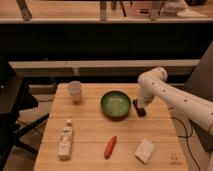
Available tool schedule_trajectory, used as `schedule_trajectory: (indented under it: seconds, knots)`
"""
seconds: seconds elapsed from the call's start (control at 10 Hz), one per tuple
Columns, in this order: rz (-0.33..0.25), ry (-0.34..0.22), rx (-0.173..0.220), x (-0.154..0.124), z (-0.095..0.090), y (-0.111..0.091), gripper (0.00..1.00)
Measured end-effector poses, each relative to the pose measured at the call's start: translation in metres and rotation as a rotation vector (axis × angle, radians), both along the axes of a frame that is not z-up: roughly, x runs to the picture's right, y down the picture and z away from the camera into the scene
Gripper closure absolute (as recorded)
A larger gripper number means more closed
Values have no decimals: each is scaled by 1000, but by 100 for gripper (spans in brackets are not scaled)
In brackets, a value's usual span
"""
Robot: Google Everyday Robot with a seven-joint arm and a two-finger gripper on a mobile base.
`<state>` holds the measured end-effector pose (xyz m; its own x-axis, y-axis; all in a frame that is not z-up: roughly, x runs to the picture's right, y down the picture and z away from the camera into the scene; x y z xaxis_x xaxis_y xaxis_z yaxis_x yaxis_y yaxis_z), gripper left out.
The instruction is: Push the ceramic bowl across the table
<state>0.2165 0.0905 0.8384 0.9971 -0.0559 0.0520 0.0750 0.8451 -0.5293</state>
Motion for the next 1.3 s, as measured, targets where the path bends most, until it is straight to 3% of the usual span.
schedule_trajectory:
  seconds: [0.6, 1.0, 1.3]
  knots:
    - [-37, -25, -26, -7, 20, 2, 100]
    - [-107, -79, -30, -43, 26, 1, 100]
    - [-156, -112, -29, -51, 29, -1, 100]
